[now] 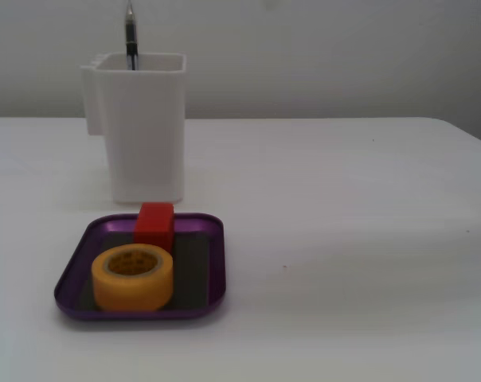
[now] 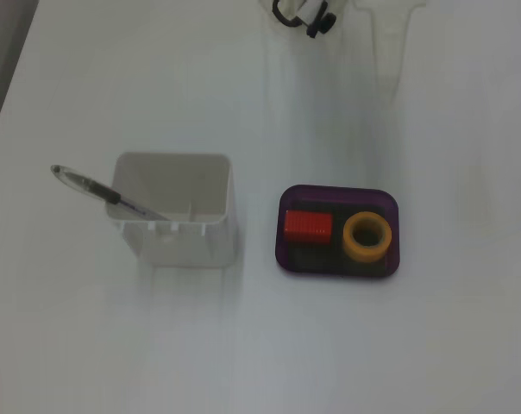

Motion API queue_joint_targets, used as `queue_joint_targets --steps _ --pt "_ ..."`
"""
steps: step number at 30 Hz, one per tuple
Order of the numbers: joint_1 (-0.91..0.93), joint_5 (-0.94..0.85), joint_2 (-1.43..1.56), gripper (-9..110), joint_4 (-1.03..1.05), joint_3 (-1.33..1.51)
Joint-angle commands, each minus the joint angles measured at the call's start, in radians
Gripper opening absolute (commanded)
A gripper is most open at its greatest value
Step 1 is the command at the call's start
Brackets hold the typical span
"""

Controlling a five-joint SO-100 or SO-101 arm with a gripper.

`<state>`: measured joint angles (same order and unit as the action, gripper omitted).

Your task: Grab up the yellow tape and put it in the box.

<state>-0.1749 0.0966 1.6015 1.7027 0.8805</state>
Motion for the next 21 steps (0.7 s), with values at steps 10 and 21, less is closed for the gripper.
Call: queue_joint_targets --steps 10,21 --pt "0.057 -0.176 0.445 23 -0.031 0.854" --pt "0.058 -0.204 0.508 23 -0.265 1.190"
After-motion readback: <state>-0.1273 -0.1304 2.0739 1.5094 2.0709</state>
